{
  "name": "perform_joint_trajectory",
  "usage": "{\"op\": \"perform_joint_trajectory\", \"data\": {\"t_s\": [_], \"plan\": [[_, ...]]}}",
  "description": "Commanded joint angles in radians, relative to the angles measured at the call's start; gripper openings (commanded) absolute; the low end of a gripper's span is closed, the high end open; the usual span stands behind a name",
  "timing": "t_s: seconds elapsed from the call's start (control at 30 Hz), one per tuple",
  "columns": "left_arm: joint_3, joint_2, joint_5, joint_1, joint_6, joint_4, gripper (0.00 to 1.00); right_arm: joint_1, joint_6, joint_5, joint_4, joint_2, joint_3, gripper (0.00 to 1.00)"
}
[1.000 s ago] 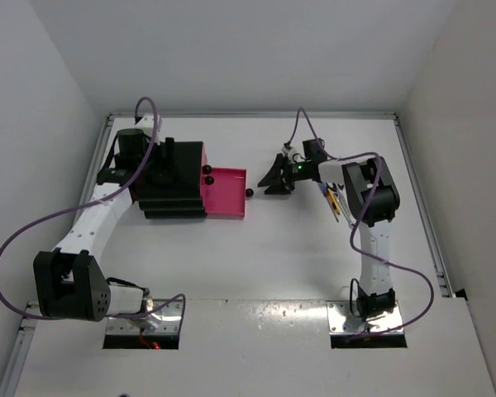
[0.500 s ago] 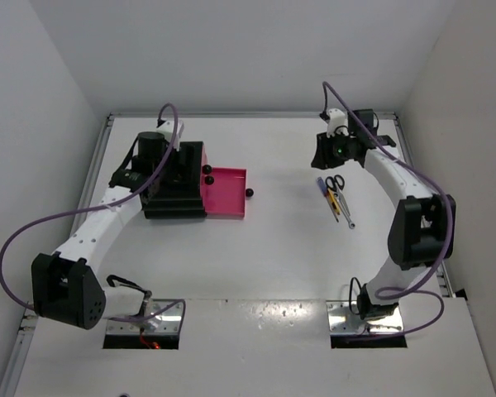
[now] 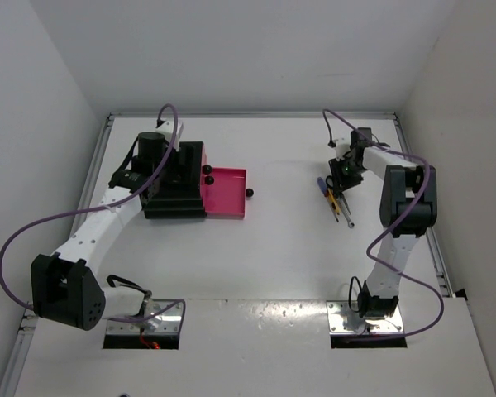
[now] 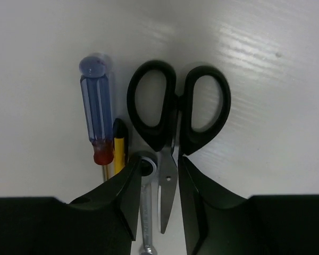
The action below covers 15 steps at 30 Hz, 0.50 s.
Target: Sort the tools into containers
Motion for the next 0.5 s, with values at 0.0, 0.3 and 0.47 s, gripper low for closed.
{"op": "perform_joint_trajectory", "data": {"t_s": [0.0, 0.3, 0.47], "plan": [[0.030, -0.016, -0.033, -0.005, 0.010, -0.025, 1.00, 0.001, -0.018, 0.021, 0.033, 0.001, 0.067, 0.35], [0.021, -0.006, -0.033, -0.005, 0.010, -0.025, 1.00, 0.001, 0.001, 0.003, 0.051, 0.021, 0.096, 0.41], [0.021, 0.004, -0.033, -0.005, 0.010, -0.016, 1.00, 0.001, 0.001, -0.006, 0.051, 0.040, 0.130, 0.44]]}}
